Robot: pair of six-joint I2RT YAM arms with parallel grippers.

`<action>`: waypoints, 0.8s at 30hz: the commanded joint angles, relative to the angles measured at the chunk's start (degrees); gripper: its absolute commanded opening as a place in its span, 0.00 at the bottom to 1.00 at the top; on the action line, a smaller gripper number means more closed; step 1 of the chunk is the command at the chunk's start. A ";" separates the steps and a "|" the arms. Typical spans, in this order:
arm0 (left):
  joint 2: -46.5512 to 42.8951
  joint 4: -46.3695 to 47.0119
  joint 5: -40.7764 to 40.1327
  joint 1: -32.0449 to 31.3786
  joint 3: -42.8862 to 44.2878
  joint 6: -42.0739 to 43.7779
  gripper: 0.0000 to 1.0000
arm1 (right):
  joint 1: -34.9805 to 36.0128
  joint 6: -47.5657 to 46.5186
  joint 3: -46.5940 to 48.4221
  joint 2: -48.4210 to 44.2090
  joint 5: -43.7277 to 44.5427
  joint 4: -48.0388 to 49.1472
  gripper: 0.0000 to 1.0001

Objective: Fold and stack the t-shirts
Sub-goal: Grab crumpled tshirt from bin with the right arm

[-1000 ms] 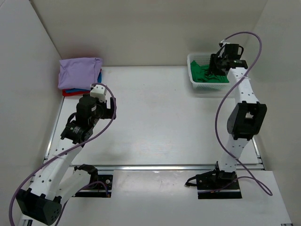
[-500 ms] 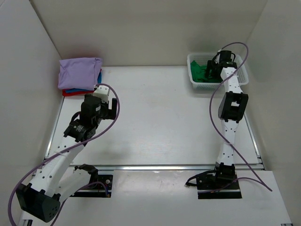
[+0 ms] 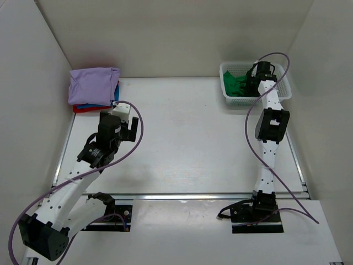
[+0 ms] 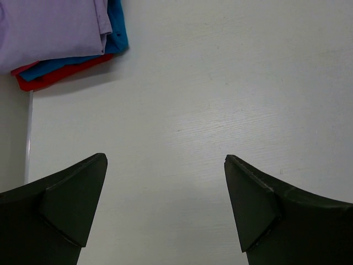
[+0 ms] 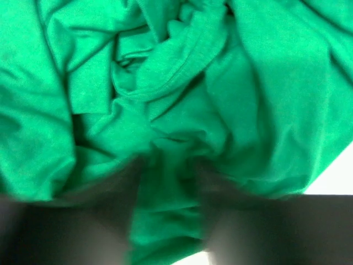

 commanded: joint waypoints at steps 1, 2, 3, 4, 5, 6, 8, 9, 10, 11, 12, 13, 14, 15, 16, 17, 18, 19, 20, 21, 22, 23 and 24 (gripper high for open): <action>-1.27 1.77 -2.05 0.01 -0.85 0.97 0.99 | -1.08 2.13 2.40 -0.20 -5.56 1.10 0.22; -1.36 2.12 -1.97 -0.51 -1.12 1.15 0.98 | -1.26 2.74 3.63 0.16 -6.27 0.76 0.01; -1.36 2.13 -2.06 -0.78 -1.38 1.06 0.98 | -1.44 2.66 3.99 0.33 -6.53 0.40 0.00; -1.62 2.30 -2.58 -0.17 -1.73 1.32 0.99 | -1.44 2.66 4.77 0.77 -6.80 0.23 0.00; -1.71 2.48 -2.85 -0.77 -1.91 1.50 0.99 | -1.70 2.66 5.74 1.03 -8.63 0.14 0.00; -1.72 2.65 -2.41 -0.78 -1.83 1.67 0.98 | -1.79 2.57 6.01 1.30 -9.69 -0.30 0.00; -1.98 2.92 -2.85 -0.61 -2.18 1.85 0.99 | -1.18 2.23 10.03 1.91 -9.01 -1.00 0.00; -2.07 3.09 -2.59 -0.95 -2.44 2.03 0.99 | -1.09 1.79 11.62 1.31 -8.82 -1.53 0.00; -2.07 3.44 -2.24 -0.87 -2.88 2.20 0.98 | -0.13 2.22 11.64 -1.31 -7.43 -0.14 0.01; -2.33 3.62 -2.23 -0.87 -3.14 2.29 0.98 | -0.12 2.22 11.64 -1.34 -7.42 -0.13 0.01; -2.16 3.62 -2.93 -0.61 -2.88 2.29 0.99 | -0.03 2.31 11.64 -2.12 -7.33 0.66 0.00; -2.24 3.62 -3.02 -0.95 -3.14 2.29 0.99 | 0.06 2.83 10.85 -3.00 -7.76 0.66 0.00; -2.16 3.45 -2.68 -0.43 -3.32 2.03 0.98 | 0.32 2.84 10.06 -3.53 -7.94 -0.12 0.00; -2.15 3.62 -2.76 -0.78 -3.06 2.03 0.99 | 0.23 2.58 10.14 -4.14 -9.25 -0.21 0.00; -2.15 3.71 -3.02 -0.87 -2.97 2.20 0.99 | 0.58 1.96 10.05 -3.97 -9.26 -1.87 0.01; -2.33 3.62 -3.11 -0.69 -2.79 2.20 0.99 | 1.19 1.35 11.97 -3.89 -7.78 -2.75 0.00; -2.16 3.62 -3.20 -1.13 -2.79 2.38 0.99 | 1.63 0.13 14.34 -3.80 -7.07 -3.46 0.00; -2.07 3.53 -3.20 -1.13 -2.53 2.38 0.98 | 2.25 -0.24 14.53 -4.14 -6.37 -3.21 0.00; -2.50 3.79 -3.11 -1.04 -2.96 2.12 0.99 | 2.52 -0.15 13.75 -5.45 -6.62 -1.98 0.00; -2.25 4.06 -2.68 -0.96 -3.14 2.03 0.99 | 2.61 0.11 13.75 -6.08 -7.32 -1.10 0.00; -2.33 4.15 -2.06 -0.87 -3.40 1.94 0.99 | 2.95 0.63 14.88 -7.13 -7.59 0.39 0.00; -2.24 4.15 -1.27 -0.87 -3.58 1.33 0.99 | 3.13 0.99 15.76 -8.27 -7.16 1.62 0.00; -2.33 4.50 -0.66 -0.43 -3.58 1.15 0.99 | 3.22 0.99 15.68 -9.41 -7.50 2.76 0.00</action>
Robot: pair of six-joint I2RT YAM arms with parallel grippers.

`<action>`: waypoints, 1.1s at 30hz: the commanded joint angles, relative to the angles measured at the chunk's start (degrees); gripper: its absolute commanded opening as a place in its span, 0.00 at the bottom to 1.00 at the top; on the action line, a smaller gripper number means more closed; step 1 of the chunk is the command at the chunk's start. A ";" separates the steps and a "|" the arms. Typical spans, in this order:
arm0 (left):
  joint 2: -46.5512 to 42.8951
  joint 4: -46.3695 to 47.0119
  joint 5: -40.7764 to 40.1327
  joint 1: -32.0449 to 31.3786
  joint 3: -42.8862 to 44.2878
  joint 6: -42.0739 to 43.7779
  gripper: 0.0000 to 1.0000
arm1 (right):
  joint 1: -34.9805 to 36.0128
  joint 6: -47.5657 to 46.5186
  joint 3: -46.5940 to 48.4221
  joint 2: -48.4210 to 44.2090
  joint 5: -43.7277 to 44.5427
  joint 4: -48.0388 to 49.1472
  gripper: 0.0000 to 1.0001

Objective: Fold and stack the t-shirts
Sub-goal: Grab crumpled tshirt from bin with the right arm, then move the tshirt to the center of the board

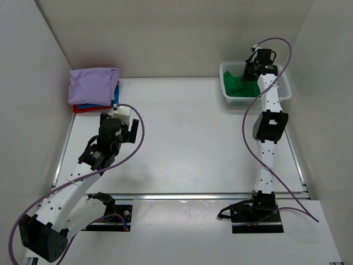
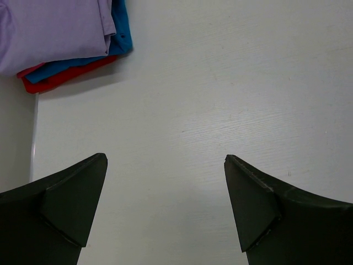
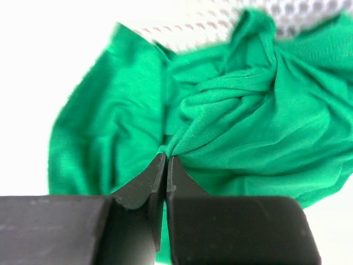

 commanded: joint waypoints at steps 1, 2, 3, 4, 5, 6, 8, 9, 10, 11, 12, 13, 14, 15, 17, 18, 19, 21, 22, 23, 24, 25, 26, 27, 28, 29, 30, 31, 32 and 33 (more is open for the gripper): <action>-1.48 1.57 1.86 0.36 -0.78 -0.95 0.99 | 1.14 -0.56 3.88 -11.05 -1.05 7.47 0.00; -1.65 1.31 2.30 0.71 -0.53 -1.13 0.99 | 1.41 -0.65 3.96 -13.42 -0.53 9.22 0.00; -1.66 0.96 2.22 0.45 0.09 -0.61 0.99 | 1.50 -1.52 3.62 -15.97 -1.23 10.89 0.00; -1.83 0.43 2.04 0.71 0.18 -1.12 0.99 | 1.67 -1.70 3.61 -17.73 -1.67 11.17 0.00; -2.09 0.69 2.82 0.71 1.05 -0.87 0.99 | 2.11 -1.62 3.00 -20.88 -1.85 11.70 0.00; -2.53 0.17 2.57 0.62 1.76 -0.86 0.99 | 2.55 -1.88 2.48 -24.22 -3.24 12.48 0.00; -2.97 -0.36 4.05 0.62 2.81 -0.95 0.99 | 3.07 -2.23 1.15 -29.23 -4.39 12.93 0.01; -3.06 -1.58 4.93 0.88 4.21 -1.04 0.99 | 3.34 -2.75 0.11 -32.40 -5.35 13.02 0.00; -3.32 -1.77 5.55 1.06 4.66 -0.78 0.98 | 3.69 -2.67 -0.86 -34.61 -5.02 13.19 0.00; -3.76 -1.86 5.90 1.15 5.36 -1.38 0.98 | 4.39 -2.41 -2.09 -38.28 -5.19 13.37 0.00; -4.46 -2.21 5.56 1.76 6.15 -1.22 0.99 | 5.18 -2.23 -4.01 -41.97 -5.19 13.72 0.00; -4.82 -2.56 4.69 1.59 5.98 -1.74 0.99 | 5.28 -2.93 -5.17 -43.75 -4.75 13.72 0.00; -5.78 -3.08 4.16 1.68 7.11 -1.92 0.99 | 7.36 -3.20 -7.96 -47.60 -3.97 13.81 0.00; -6.31 -3.61 3.89 2.11 7.82 -1.74 0.99 | 9.56 -5.37 -10.25 -51.64 -2.22 13.55 0.00; -7.53 -5.01 4.84 2.03 8.79 -1.48 0.98 | 13.95 -7.58 -14.47 -57.79 1.90 13.46 0.00; -7.46 -5.80 4.68 1.68 9.58 -1.57 0.99 | 16.76 -8.81 -17.89 -62.18 4.02 14.76 0.00; -8.06 -6.60 4.68 1.76 10.19 -2.35 0.99 | 18.53 -9.08 -19.66 -64.05 4.74 15.12 0.00; -9.38 -7.48 6.61 1.86 11.07 -2.79 0.99 | 20.65 -6.29 -28.25 -72.03 2.30 18.28 0.00; -9.65 -8.35 6.79 2.20 11.95 -3.32 0.99 | 20.48 -4.01 -31.86 -74.94 1.41 19.25 0.00; -10.26 -8.88 6.18 2.64 12.74 -4.19 0.98 | 20.57 -2.25 -34.85 -76.54 -1.12 19.96 0.00; -10.53 -9.50 5.48 3.25 13.36 -4.46 0.99 | 20.40 -1.97 -36.28 -77.68 -1.32 19.96 0.00; -10.45 -10.03 4.60 2.82 14.15 -4.29 0.99 | 21.00 -1.01 -39.42 -78.48 -1.49 20.05 0.00; -10.53 -11.16 3.72 2.56 14.76 -4.64 0.98 | 21.71 -0.57 -40.67 -78.31 -1.93 20.40 0.00; -10.45 -11.26 1.80 2.64 15.81 -4.47 0.98 | 22.06 -0.21 -43.29 -78.31 -2.20 20.49 0.00; -10.36 -12.13 1.17 2.21 16.17 -4.47 0.98 | 24.15 -0.21 -47.24 -77.44 -0.98 21.45 0.00; -10.44 -13.18 0.38 1.86 16.44 -4.38 0.98 | 25.48 -0.21 -48.84 -77.17 0.07 22.24 0.00; -10.44 -13.54 -0.50 1.85 16.53 -4.55 0.98 | 28.19 -0.21 -52.08 -75.86 1.13 23.47 0.00; -11.14 -13.46 -0.07 2.11 15.75 -4.21 0.99 | 30.65 -0.65 -56.29 -73.76 2.36 25.83 0.00; -11.50 -13.29 0.11 2.03 15.39 -4.64 0.99 | 32.07 -0.30 -58.07 -73.04 3.33 26.89 0.00; -12.02 -13.46 0.37 2.20 14.78 -4.56 0.98 | 34.00 0.66 -61.31 -70.95 5.77 28.65 0.00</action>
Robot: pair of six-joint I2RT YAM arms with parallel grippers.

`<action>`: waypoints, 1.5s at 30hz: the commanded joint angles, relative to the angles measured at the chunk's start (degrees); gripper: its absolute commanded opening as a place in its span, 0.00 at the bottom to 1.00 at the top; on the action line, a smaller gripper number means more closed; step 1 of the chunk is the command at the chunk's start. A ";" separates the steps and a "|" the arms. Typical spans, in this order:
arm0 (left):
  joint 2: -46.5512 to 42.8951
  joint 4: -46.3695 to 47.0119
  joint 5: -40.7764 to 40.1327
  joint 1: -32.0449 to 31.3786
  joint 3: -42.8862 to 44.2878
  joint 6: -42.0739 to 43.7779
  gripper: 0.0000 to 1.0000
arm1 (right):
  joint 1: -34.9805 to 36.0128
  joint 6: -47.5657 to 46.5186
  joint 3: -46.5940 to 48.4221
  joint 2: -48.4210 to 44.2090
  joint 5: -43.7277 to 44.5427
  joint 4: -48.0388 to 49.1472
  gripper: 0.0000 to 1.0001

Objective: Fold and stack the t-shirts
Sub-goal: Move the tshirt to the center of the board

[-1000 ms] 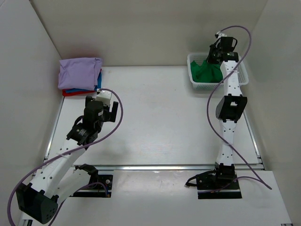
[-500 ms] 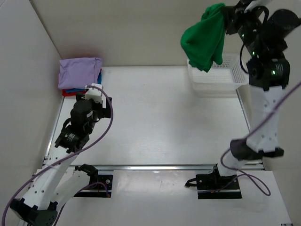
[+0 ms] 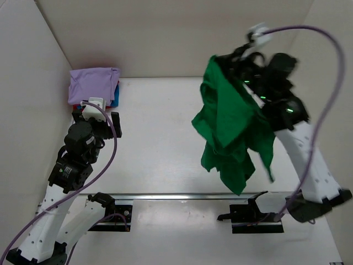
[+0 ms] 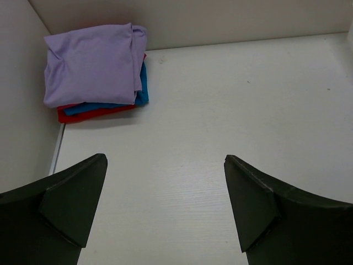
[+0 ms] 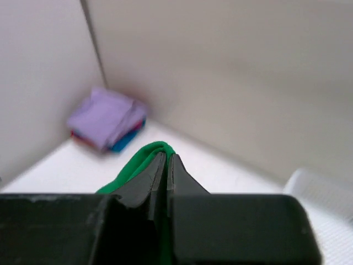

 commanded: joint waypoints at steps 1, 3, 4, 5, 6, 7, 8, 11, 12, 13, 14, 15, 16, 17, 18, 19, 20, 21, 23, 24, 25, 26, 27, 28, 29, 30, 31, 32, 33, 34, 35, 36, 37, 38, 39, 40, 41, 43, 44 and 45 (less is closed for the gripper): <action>-0.95 -2.62 -0.73 0.26 -0.42 -0.71 0.99 | 6.18 3.09 -11.25 9.76 6.29 7.36 0.00; -0.60 -3.23 1.03 0.17 -0.86 -0.62 0.99 | 8.82 5.37 -15.30 13.71 8.32 10.36 0.00; 0.28 -3.67 1.56 0.00 -0.60 -0.88 0.98 | 9.97 6.34 -15.85 17.30 8.59 10.73 0.00; 1.33 -3.67 1.65 0.17 -0.25 -0.71 0.99 | 11.55 6.61 -14.72 20.99 9.38 8.90 0.00; 1.60 -3.93 1.92 0.52 -0.42 -0.71 0.98 | 12.09 6.62 -13.75 22.68 9.91 7.58 0.01; 2.30 -3.94 2.27 0.26 -0.42 -0.62 0.99 | 13.66 6.53 -11.22 26.36 12.78 4.61 0.00; 3.44 -4.02 2.88 0.35 -0.68 -0.45 0.99 | 14.54 6.62 -10.41 27.78 14.03 3.54 0.01; 6.77 -3.24 6.30 0.70 -2.44 -3.40 0.99 | 15.08 7.05 -11.01 31.04 16.41 0.89 0.20; 7.83 -2.71 8.31 1.74 -4.01 -3.35 0.98 | 14.65 7.49 -12.06 31.05 16.42 0.54 0.26; 8.28 -2.10 11.47 2.19 -4.29 -3.87 0.99 | 14.21 7.58 -12.77 30.27 15.81 0.54 0.32; 9.24 -0.87 14.63 2.63 -5.77 -4.74 0.99 | 13.51 7.15 -14.69 29.13 16.15 0.71 0.40; 9.08 0.53 15.62 2.72 -6.48 -5.97 0.98 | 12.89 6.97 -15.84 28.25 16.59 1.15 0.46; 10.03 1.59 17.89 2.72 -8.31 -6.59 0.96 | 12.10 6.27 -18.03 26.15 15.98 1.85 0.48; 11.00 2.56 20.79 2.63 -10.16 -6.60 0.93 | 11.05 5.92 -19.97 23.61 16.50 1.94 0.50; 11.88 3.26 21.16 2.11 -10.18 -7.21 0.91 | 10.25 5.57 -20.68 22.71 16.24 1.77 0.51; 13.37 3.71 23.60 1.67 -11.05 -7.65 0.83 | 8.77 4.95 -21.91 20.61 15.81 1.16 0.54; 16.08 3.97 24.85 0.10 -11.67 -8.26 0.80 | 7.19 4.69 -23.48 18.94 15.02 0.72 0.56; 18.72 4.23 24.86 -1.48 -12.46 -9.14 0.79 | 5.86 4.77 -24.89 17.88 13.79 -0.59 0.62; 23.11 4.59 25.30 -4.11 -12.72 -11.07 0.82 | 1.74 4.07 -27.00 15.25 11.33 -2.26 0.65; 24.01 5.55 25.30 -4.40 -12.90 -13.60 0.83 | 0.85 3.81 -27.89 14.71 11.49 -2.62 0.66; 26.37 6.51 26.52 -4.83 -14.03 -15.02 0.84 | -0.03 3.11 -29.90 13.40 12.36 -2.98 0.67; 27.78 9.22 28.70 -4.40 -15.09 -17.73 0.85 | -0.73 2.41 -32.18 12.25 13.50 -3.24 0.66; 28.49 12.03 29.07 -3.96 -15.62 -20.98 0.85 | -1.00 2.22 -33.07 12.07 14.12 -3.16 0.66; 29.89 13.36 29.86 -3.96 -16.85 -22.32 0.84 | -1.96 2.31 -34.91 10.85 14.30 -3.16 0.66; 31.30 15.55 29.69 -4.22 -16.94 -24.50 0.82 | -3.19 2.75 -36.67 10.14 13.96 -3.33 0.66; 33.14 16.79 29.69 -4.74 -16.60 -26.61 0.81 | -3.98 3.27 -38.51 9.44 12.82 -3.07 0.67; 34.20 16.98 29.08 -5.27 -16.33 -27.24 0.81 | -4.69 3.36 -39.05 9.52 12.90 -3.42 0.67; 36.56 17.76 28.03 -5.62 -15.20 -27.95 0.80 | -5.48 3.71 -40.45 8.30 11.60 -2.55 0.67; 38.85 17.69 27.85 -5.89 -14.23 -28.74 0.80 | -6.53 3.89 -42.03 7.50 11.50 -2.11 0.67; 40.00 18.38 26.89 -6.24 -13.79 -29.01 0.80 | -7.24 4.24 -42.74 6.80 11.23 -2.01 0.67; 42.28 18.47 26.53 -6.33 -13.35 -29.10 0.80 | -8.03 4.16 -44.14 5.92 10.88 -1.66 0.67; 44.39 18.48 26.44 -6.85 -12.65 -29.27 0.81 | -9.17 4.50 -45.37 5.22 10.36 -1.40 0.68; 46.41 18.30 27.31 -6.86 -12.20 -29.88 0.81 | -10.66 4.77 -46.69 4.60 8.79 -1.40 0.68; 47.30 18.04 27.67 -6.77 -11.50 -30.24 0.82 | -11.37 4.68 -47.23 4.42 7.99 -1.22 0.68; 48.70 17.95 26.71 -7.21 -10.71 -30.50 0.83 | -12.07 4.77 -48.19 4.16 7.98 -1.40 0.68; 49.32 17.95 26.18 -8.25 -10.10 -30.42 0.83 | -12.86 4.51 -48.37 3.63 7.98 -1.40 0.68; 49.76 18.04 25.22 -9.22 -10.00 -30.68 0.83 | -13.57 4.51 -49.24 3.45 7.89 -1.66 0.69; 51.96 17.42 21.80 -10.37 -8.87 -31.03 0.83 | -14.97 4.51 -50.39 2.31 7.63 -1.75 0.69; 53.18 17.07 21.61 -11.07 -8.08 -30.94 0.82 | -15.33 4.60 -51.00 2.22 7.10 -1.58 0.69; 54.07 16.98 21.61 -11.43 -7.55 -31.03 0.83 | -15.77 4.77 -51.45 1.87 6.75 -1.40 0.69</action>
